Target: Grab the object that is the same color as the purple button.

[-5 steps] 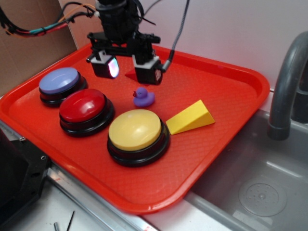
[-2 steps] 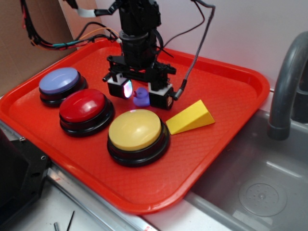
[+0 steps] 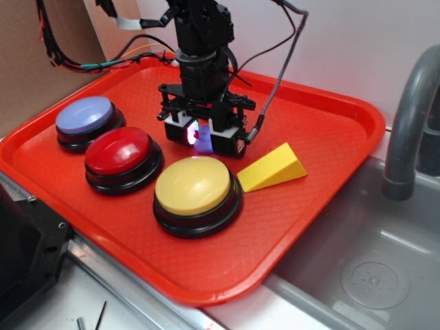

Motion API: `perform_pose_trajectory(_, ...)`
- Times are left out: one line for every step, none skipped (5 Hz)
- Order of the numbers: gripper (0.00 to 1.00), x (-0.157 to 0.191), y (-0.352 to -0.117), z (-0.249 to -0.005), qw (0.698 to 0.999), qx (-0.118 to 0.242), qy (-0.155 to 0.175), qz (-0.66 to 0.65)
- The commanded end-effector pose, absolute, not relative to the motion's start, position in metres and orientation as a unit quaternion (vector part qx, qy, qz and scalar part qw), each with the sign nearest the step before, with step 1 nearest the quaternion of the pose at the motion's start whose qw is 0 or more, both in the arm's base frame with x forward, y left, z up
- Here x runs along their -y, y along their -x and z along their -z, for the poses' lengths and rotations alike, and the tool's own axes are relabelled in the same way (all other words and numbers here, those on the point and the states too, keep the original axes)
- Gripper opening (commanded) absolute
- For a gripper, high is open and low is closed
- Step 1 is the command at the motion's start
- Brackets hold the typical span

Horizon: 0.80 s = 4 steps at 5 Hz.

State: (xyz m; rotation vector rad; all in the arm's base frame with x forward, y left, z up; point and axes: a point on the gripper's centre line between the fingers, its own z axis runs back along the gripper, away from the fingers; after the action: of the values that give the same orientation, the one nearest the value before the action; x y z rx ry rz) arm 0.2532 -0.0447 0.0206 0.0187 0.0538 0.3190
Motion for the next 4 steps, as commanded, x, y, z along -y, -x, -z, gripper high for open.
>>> perform_pose_trajectory(0.0,0.037,-0.26,-0.05,0.983,0.003,0.009,-0.184)
perform_pose_trajectory(0.0,0.031,-0.261,-0.098,0.975,0.023,0.042,-0.218)
perform_pose_trajectory(0.0,0.029,-0.263,-0.141,0.968,0.052,0.065,-0.238)
perform_pose_trajectory(0.0,0.028,-0.258,-0.185,0.961,0.089,0.082,-0.248)
